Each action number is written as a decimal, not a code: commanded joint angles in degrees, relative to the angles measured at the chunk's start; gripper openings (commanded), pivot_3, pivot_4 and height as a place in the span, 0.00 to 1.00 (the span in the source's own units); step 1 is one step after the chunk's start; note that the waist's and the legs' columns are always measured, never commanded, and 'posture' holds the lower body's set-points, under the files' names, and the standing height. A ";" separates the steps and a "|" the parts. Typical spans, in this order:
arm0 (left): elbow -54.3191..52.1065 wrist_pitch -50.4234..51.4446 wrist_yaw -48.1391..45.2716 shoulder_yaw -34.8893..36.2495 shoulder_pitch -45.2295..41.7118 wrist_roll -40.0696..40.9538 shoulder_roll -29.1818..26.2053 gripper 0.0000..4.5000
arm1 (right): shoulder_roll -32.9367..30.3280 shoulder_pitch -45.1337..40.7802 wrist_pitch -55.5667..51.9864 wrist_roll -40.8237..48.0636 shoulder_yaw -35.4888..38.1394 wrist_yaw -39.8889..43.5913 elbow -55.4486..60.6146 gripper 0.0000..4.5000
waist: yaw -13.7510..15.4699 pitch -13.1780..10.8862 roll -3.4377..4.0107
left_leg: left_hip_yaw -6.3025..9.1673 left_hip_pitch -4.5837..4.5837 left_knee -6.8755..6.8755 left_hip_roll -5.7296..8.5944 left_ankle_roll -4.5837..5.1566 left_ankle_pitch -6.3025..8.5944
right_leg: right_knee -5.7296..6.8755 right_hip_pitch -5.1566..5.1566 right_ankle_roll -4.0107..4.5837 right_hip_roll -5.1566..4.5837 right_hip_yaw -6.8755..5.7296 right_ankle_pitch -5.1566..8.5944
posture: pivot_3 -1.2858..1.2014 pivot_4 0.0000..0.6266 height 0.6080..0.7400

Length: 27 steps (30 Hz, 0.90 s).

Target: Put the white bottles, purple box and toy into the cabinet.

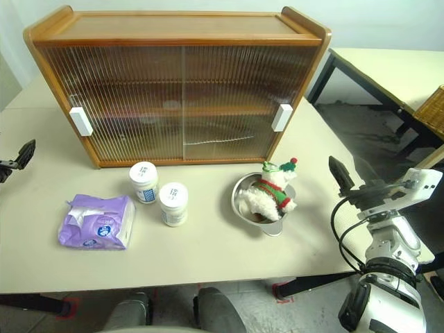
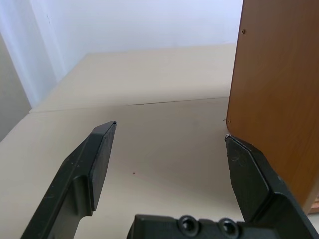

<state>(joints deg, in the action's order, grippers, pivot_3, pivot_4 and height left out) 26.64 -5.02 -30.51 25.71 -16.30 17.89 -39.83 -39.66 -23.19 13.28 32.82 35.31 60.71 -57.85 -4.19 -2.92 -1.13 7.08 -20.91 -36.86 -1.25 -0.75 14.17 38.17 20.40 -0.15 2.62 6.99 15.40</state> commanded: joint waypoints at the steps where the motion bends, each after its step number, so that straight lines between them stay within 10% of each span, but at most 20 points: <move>1: -2.57 0.75 0.65 0.13 2.25 -0.04 0.67 1.00 | -0.38 0.80 -0.20 -0.01 0.31 0.22 0.46 0.99 | 0.04 -0.01 0.01 | 0.00 0.00 0.00 -0.01 0.00 0.00 | 0.00 0.01 0.01 0.00 0.00 0.00 | 0.49 0.09 1.00; 19: -15.78 4.37 -3.85 0.96 7.64 8.20 5.55 1.00 | -4.86 6.21 -23.51 8.23 -2.42 20.04 21.02 0.99 | 1.37 -0.03 0.01 | -0.64 -0.02 -0.05 0.20 -0.13 -0.08 | 0.00 -0.06 0.18 0.33 0.02 0.15 | 0.50 0.10 1.00; 27: -20.91 7.94 -9.30 1.12 10.59 11.38 2.81 0.49 | -7.34 11.23 -35.86 10.32 -9.23 21.96 45.59 1.00 | 0.88 -0.68 -0.23 | -0.90 0.06 -0.06 0.10 -0.19 -0.16 | 0.04 -0.06 -0.21 0.42 0.18 0.42 | 0.48 0.16 1.00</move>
<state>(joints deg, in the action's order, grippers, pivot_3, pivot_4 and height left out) 6.71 2.14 -39.08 26.83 -6.06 29.18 -36.28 -46.80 -12.95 -20.89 42.72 27.91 82.84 -15.95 -3.31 -3.60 -1.36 6.19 -20.83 -36.92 -1.17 -0.94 14.00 38.20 20.39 -0.35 3.05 7.17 15.83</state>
